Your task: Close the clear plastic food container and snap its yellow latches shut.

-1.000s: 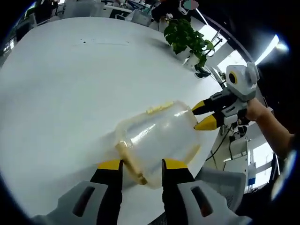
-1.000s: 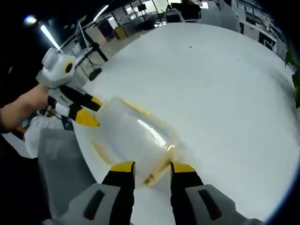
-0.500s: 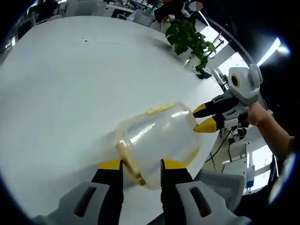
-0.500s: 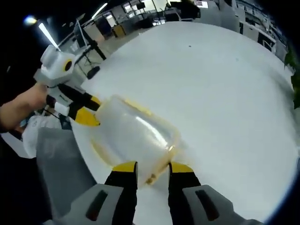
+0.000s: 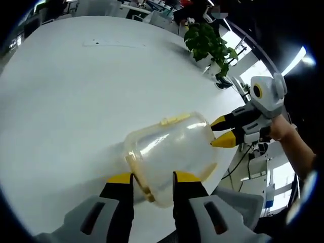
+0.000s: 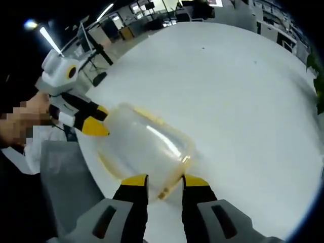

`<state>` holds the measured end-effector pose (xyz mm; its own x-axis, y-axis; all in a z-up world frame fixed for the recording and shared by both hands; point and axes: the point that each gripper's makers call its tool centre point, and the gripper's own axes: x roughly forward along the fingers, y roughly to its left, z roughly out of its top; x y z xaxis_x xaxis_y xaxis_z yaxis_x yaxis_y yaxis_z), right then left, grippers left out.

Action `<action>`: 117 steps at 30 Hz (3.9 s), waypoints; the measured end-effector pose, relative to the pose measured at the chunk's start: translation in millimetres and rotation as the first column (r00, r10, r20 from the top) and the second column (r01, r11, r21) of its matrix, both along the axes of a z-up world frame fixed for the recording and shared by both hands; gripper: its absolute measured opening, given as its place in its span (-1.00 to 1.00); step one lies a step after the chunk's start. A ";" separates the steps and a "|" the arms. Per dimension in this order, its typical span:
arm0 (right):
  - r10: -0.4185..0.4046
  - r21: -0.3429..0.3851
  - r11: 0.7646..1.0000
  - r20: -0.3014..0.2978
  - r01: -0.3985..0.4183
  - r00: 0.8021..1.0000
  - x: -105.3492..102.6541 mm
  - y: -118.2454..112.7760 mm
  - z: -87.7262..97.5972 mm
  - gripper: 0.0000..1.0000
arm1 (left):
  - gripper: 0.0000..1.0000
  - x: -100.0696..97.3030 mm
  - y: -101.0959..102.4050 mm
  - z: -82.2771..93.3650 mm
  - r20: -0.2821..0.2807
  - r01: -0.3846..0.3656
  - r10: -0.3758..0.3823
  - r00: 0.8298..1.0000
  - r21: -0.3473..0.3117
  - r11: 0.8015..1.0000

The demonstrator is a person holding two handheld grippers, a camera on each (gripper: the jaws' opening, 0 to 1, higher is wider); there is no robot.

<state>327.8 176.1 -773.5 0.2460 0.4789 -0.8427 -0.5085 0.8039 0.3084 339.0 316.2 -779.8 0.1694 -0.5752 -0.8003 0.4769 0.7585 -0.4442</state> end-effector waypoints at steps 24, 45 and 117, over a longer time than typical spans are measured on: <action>0.088 -0.057 0.995 0.075 -0.083 0.993 0.9 0.2 1.8 -0.47 | -0.31 9.9 -5.0 8.7 0.205 0.170 -0.202 0.958 0.160 0.972; 0.490 -0.287 0.865 0.313 -0.411 0.814 3.7 17.4 11.6 -0.40 | -0.30 7.5 -25.6 23.3 0.432 0.404 -0.534 0.727 0.360 0.841; 0.521 -0.067 0.848 0.285 -0.526 0.804 46.7 72.2 8.5 -0.28 | 0.03 -32.4 -61.2 14.7 0.472 0.588 -0.680 0.561 0.352 0.728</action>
<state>374.5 248.3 -765.0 0.1795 0.6151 -0.7677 -0.9172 0.3868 0.0955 306.7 255.1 -765.1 0.2234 -0.5984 -0.7695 0.9723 0.1925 0.1326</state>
